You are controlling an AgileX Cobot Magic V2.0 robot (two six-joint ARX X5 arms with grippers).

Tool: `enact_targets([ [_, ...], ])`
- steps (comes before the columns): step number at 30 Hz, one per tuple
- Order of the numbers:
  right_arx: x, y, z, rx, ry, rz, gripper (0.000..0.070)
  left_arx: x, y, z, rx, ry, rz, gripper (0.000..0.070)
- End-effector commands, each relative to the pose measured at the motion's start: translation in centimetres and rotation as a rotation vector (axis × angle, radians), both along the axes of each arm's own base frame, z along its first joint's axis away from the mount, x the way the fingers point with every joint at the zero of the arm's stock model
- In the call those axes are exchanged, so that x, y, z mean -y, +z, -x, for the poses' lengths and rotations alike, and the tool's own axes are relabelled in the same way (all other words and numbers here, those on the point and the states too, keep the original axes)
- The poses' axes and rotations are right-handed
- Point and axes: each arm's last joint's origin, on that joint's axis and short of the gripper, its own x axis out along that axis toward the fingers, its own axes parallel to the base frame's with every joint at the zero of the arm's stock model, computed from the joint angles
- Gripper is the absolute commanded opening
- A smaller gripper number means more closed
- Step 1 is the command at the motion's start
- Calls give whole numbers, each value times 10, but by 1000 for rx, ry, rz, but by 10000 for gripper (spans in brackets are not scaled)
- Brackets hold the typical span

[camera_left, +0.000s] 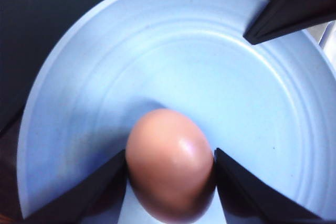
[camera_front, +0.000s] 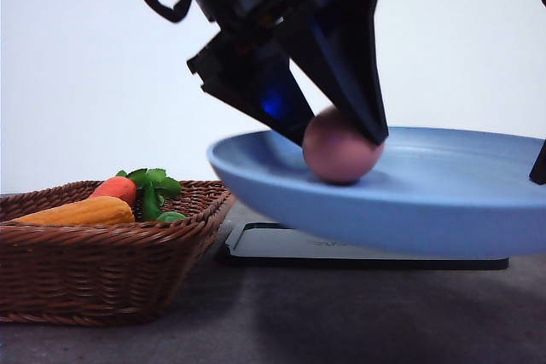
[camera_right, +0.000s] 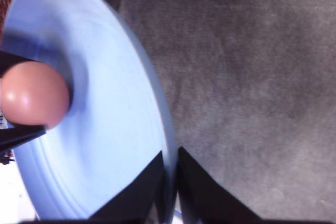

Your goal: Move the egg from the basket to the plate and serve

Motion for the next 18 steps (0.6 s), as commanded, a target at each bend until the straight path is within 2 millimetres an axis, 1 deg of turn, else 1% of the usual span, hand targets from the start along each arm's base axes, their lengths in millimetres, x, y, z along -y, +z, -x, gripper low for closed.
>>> enact_targets([
  [1, -2, 1, -2, 3, 10, -13, 0, 6, 2, 1, 19, -19, 11, 258],
  [5, -1, 1, -1, -4, 10, -12, 0, 6, 2, 1, 17, -17, 12, 270],
  [8, -1, 0, 0, -20, 10, -8, 0, 6, 2, 1, 13, -12, 13, 354],
  [10, -1, 0, 1, -28, 11, -7, 0, 6, 3, 1, 13, -11, 14, 394],
  [14, -1, 0, 1, -33, 20, -24, 0, 4, 5, 2, 12, -10, 13, 393],
  [18, -2, -4, -3, -52, 25, -18, 0, -3, 20, 5, 38, -4, 59, 392],
])
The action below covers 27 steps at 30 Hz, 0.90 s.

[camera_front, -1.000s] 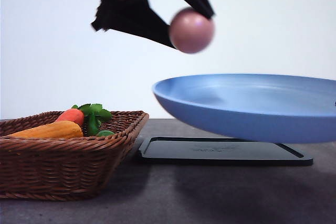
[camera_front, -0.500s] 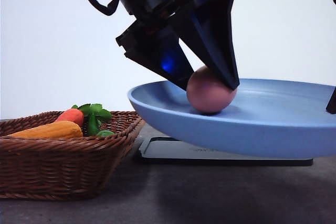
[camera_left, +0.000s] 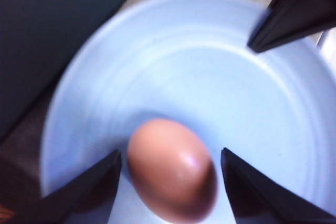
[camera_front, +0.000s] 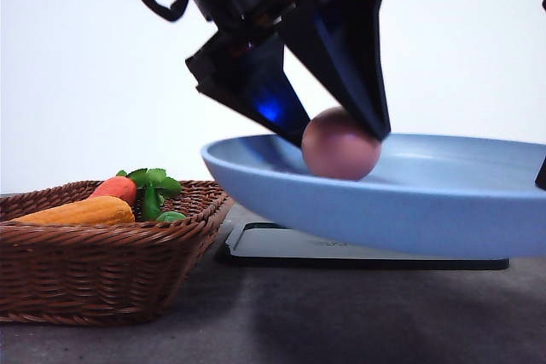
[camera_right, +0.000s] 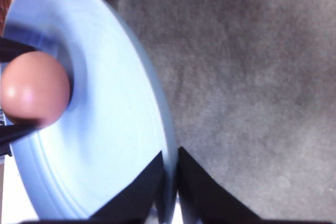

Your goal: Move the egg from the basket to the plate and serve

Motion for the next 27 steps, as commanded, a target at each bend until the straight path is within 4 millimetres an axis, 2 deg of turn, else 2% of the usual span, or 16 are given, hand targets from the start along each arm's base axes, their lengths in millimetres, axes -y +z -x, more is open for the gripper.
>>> enact_targets([
  [1, -2, -1, -5, -4, 17, -9, 0, -1, 17, 4, 33, 1, 59, 392],
  [5, -4, -9, -17, -41, 35, -4, 0, -19, 43, 11, 74, 23, 135, 392],
  [8, -5, -13, -32, -40, 43, -66, 0, -40, 66, 19, 142, 68, 181, 392],
  [16, 5, -19, -86, -60, -21, -74, 0, -114, 123, 55, 373, 259, 318, 392],
  [21, 12, -15, -130, -46, -65, -39, 0, -157, 144, 78, 459, 332, 433, 392],
  [27, 18, -16, -177, -33, -111, 14, 0, -198, 153, 101, 523, 404, 520, 392],
])
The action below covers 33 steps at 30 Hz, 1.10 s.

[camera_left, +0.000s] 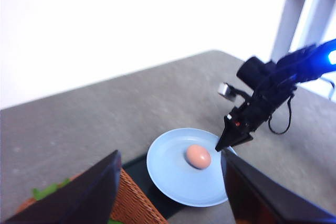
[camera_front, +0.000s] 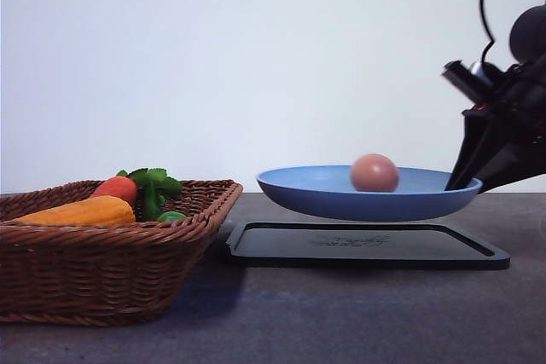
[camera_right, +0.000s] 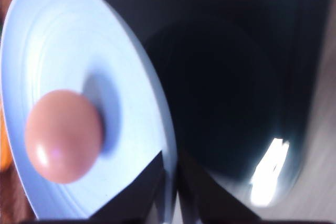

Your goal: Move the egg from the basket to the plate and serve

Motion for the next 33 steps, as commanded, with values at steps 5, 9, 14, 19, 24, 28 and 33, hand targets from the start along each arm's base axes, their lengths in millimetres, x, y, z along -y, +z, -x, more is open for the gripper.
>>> enact_targets([
  [5, 1, -13, -35, -4, -8, 34, 0, -22, 6, 13, 34, 48, 54, 391],
  [9, 0, -26, -47, -2, -9, 33, 0, -26, 5, 14, 32, 54, 49, 391],
  [14, 1, -33, -51, -5, -14, 42, 0, -24, 4, 12, 26, 80, 29, 392],
  [19, 2, -33, -51, 6, -20, 55, 110, -20, 3, 10, 23, 93, 12, 392],
  [24, 4, -31, -52, 13, -25, 54, 164, -15, 2, 6, 14, 97, -8, 391],
  [28, 8, -22, -52, 13, -35, 51, 164, -9, 2, 3, 11, 100, -26, 391],
  [33, 11, 3, -44, 34, -19, 59, 164, 4, 0, -5, 2, 99, -72, 374],
])
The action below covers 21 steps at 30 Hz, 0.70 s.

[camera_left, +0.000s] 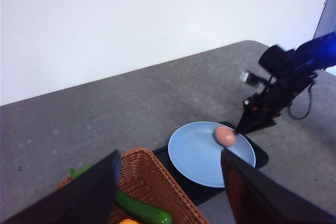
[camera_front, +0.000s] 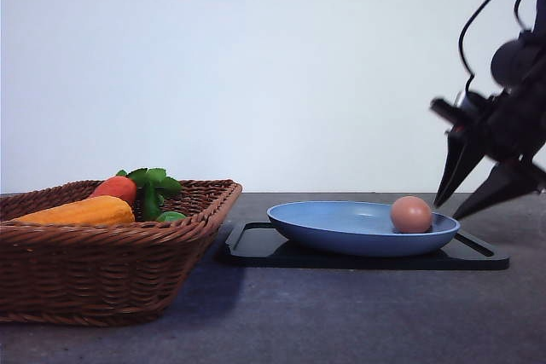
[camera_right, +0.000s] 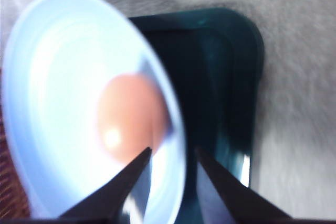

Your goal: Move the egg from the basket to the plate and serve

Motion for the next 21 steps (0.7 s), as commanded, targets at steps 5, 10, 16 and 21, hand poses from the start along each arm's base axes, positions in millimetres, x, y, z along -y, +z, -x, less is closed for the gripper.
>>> enact_targets([
  [5, 0, 48, 17, 113, 62, 21, 110, 22, 0, -12, 11, -16, -101, 256],
  [10, -15, 88, 49, 194, 146, 48, 2, 47, -12, -31, 9, -30, -291, 83],
  [16, -40, 125, 95, 333, 210, 193, 0, 60, -36, -65, -110, 69, -456, 0],
  [21, -59, 139, 131, 469, 205, 388, 0, 44, -55, -93, -223, 220, -448, 0],
])
